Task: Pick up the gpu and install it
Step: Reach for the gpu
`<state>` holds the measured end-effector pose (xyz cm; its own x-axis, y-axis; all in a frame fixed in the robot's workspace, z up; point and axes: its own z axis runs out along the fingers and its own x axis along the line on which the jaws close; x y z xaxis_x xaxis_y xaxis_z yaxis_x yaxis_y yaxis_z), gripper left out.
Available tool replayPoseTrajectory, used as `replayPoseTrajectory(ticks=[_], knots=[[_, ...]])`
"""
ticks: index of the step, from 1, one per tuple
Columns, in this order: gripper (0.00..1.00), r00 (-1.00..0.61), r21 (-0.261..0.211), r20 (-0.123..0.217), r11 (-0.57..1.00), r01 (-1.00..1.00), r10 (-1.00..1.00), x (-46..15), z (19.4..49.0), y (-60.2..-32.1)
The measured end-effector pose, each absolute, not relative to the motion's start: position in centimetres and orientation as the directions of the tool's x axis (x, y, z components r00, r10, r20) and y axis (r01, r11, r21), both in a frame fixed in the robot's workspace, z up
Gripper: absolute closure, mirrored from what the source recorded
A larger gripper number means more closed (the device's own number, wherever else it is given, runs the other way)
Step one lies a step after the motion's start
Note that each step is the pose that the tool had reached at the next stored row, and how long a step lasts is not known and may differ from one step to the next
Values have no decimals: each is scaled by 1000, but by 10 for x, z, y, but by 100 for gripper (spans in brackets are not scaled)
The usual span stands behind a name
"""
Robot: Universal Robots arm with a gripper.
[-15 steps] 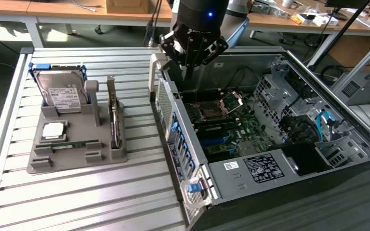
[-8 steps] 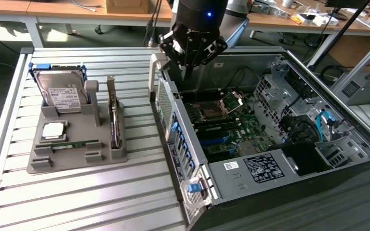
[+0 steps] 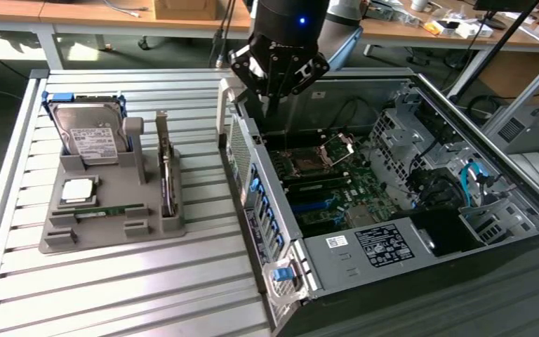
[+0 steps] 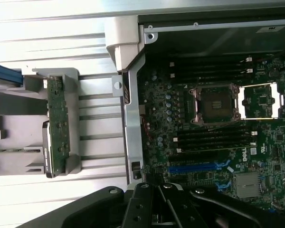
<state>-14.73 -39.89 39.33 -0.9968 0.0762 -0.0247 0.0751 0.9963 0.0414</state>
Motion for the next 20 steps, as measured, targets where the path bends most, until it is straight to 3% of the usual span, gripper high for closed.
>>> replayPoseTrajectory(ticks=[20], knots=[[89,-997,41,-25,996,75,76,-156,393,-399]])
